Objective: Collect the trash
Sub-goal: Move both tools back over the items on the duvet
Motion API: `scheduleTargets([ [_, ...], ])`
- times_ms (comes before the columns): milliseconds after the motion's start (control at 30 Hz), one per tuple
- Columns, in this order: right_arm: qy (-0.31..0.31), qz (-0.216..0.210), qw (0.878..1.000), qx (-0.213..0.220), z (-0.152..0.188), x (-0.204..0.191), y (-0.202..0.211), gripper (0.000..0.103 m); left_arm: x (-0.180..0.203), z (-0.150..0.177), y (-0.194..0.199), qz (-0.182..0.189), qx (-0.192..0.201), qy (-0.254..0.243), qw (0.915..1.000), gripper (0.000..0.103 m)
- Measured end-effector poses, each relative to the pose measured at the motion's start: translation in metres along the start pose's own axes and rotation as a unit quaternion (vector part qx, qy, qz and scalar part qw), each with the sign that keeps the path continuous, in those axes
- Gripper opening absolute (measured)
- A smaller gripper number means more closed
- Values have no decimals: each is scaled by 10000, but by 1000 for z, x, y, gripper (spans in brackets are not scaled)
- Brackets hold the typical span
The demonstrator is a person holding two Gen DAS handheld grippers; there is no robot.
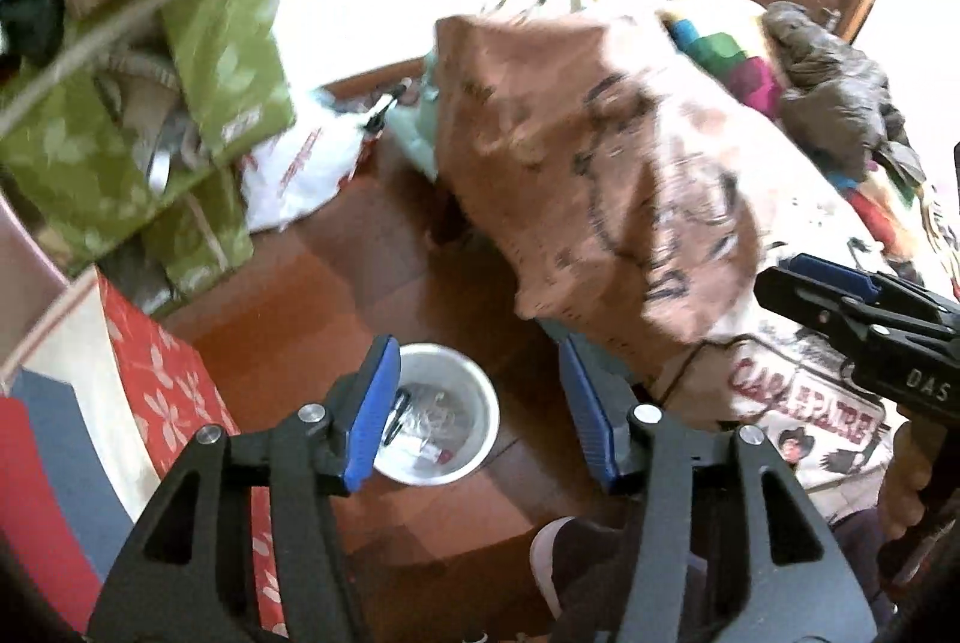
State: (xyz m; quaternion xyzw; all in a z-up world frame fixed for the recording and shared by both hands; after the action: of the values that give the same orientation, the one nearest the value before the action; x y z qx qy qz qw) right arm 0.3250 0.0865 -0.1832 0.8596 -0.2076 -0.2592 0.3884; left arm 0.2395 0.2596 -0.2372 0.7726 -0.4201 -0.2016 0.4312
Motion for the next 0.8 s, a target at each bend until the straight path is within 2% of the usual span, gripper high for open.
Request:
scheduleTargets([
  [200, -187, 308, 9965, 750, 6, 31, 71, 59, 52, -17, 44, 70, 415, -313, 9986, 67],
  [433, -137, 1018, 9848, 1401, 17, 68, 146, 61, 122, -38, 74, 518, 641, -589, 9949, 67],
  [500, -225, 1201, 9792, 1621, 23, 82, 167, 73, 145, -40, 80, 598, 718, -754, 9928, 67],
  [600, -299, 1427, 9697, 1958, 31, 99, 192, 80, 180, -41, 88, 745, 828, -1029, 9884, 67],
  [800, -473, 1608, 9633, 2095, 38, 139, 220, 80, 251, -46, 85, 1161, 758, -1411, 9802, 68],
])
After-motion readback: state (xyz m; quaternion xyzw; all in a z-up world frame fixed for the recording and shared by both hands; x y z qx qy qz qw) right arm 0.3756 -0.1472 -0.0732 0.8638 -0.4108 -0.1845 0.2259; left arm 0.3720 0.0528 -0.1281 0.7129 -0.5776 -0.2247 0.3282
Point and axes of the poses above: each gripper's, at about its wrist camera, not at the fingertips, and y roughly against the way its jaws point, x to its right, z to its underside, the point moved 1 cm from there along -y, roughly the way its jaws point, and after that the axes turned 8 degrees about -z, right-handed, at the moved point
